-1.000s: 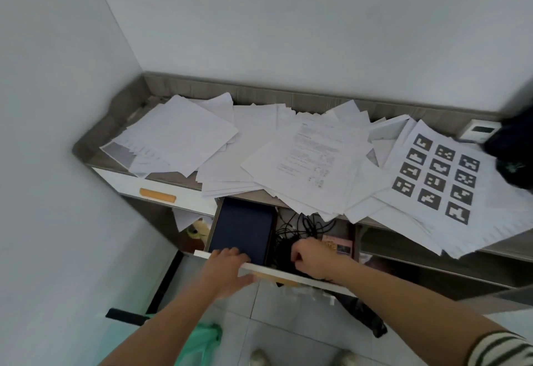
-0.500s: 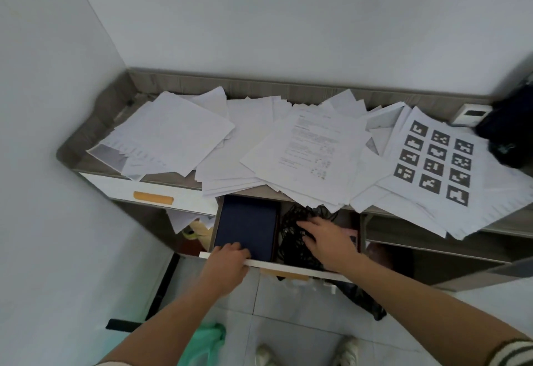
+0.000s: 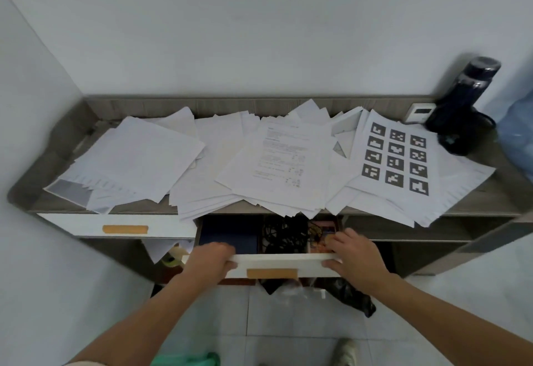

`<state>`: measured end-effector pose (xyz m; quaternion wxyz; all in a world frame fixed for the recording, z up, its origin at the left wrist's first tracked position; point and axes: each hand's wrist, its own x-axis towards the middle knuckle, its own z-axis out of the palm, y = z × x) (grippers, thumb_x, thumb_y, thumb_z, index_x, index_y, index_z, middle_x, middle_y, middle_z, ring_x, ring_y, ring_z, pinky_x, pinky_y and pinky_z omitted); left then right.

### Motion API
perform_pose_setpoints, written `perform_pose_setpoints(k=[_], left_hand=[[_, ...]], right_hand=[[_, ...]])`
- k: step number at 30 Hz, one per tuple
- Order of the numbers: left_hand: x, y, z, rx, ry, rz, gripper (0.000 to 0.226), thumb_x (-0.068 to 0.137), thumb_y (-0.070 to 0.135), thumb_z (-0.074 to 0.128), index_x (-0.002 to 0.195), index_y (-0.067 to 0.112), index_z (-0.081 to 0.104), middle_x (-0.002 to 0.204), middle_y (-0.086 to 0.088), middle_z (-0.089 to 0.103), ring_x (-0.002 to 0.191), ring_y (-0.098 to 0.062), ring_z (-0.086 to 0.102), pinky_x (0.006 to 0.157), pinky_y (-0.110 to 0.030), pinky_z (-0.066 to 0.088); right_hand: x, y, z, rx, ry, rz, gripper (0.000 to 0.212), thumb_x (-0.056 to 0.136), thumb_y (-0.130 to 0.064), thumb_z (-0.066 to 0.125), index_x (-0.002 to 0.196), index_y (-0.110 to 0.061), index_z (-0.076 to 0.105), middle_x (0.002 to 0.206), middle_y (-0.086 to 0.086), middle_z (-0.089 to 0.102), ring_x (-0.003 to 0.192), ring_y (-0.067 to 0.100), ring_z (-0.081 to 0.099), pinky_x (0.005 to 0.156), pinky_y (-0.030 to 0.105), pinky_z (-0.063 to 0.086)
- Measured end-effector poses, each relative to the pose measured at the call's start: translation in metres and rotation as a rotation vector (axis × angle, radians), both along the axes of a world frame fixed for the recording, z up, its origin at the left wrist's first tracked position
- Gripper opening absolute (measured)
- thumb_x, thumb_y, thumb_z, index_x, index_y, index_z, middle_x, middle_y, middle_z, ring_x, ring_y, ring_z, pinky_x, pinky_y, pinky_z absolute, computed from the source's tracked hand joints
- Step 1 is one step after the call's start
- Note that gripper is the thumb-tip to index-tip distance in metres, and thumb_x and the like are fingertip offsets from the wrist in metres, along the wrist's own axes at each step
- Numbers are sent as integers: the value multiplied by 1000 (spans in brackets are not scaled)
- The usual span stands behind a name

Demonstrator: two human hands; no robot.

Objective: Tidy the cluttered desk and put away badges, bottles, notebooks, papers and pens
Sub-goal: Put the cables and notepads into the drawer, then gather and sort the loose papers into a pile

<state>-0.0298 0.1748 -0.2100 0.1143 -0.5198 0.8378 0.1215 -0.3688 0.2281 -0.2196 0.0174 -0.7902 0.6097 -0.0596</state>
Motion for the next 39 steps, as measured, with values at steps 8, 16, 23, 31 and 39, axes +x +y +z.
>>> perform_pose_setpoints(k=[8, 16, 23, 31, 39], left_hand=[[5, -22, -5, -258, -15, 20, 100, 39, 58, 89, 125, 18, 59, 137, -16, 53, 125, -38, 52, 94, -48, 49], [-16, -58, 1, -271, -106, 76, 97, 78, 53, 71, 153, 15, 22, 157, -19, 23, 145, -37, 21, 118, -46, 21], [-24, -74, -2, -391, 0, 73, 71, 49, 34, 94, 108, 11, 61, 100, -12, 57, 87, -31, 53, 72, -41, 50], [-28, -76, -5, -418, -2, 87, 60, 51, 28, 93, 100, 11, 61, 99, -15, 57, 84, -32, 53, 69, -42, 49], [-32, -88, 25, -229, -11, 106, 50, 71, 20, 70, 117, 18, 52, 118, -7, 50, 103, -26, 49, 72, -32, 42]], right_hand=[[-2, -25, 3, -25, 141, -67, 111, 57, -73, 76, 149, -26, 35, 157, 16, 29, 145, 39, 24, 113, 57, 26], [-4, -66, 2, 131, 145, -168, 111, 68, -73, 68, 153, -31, 11, 161, 15, 20, 147, 40, 21, 113, 59, 23], [-3, -85, 4, 95, 132, -228, 102, 56, -71, 78, 139, -22, 45, 136, 13, 57, 121, 39, 55, 91, 55, 49], [-3, -89, 8, -15, 154, -251, 89, 59, -75, 72, 127, -21, 54, 129, 6, 58, 111, 29, 55, 85, 47, 48], [-11, -109, 44, 361, -101, -268, 94, 73, -60, 71, 151, -32, 25, 151, -6, 33, 133, 20, 32, 107, 38, 35]])
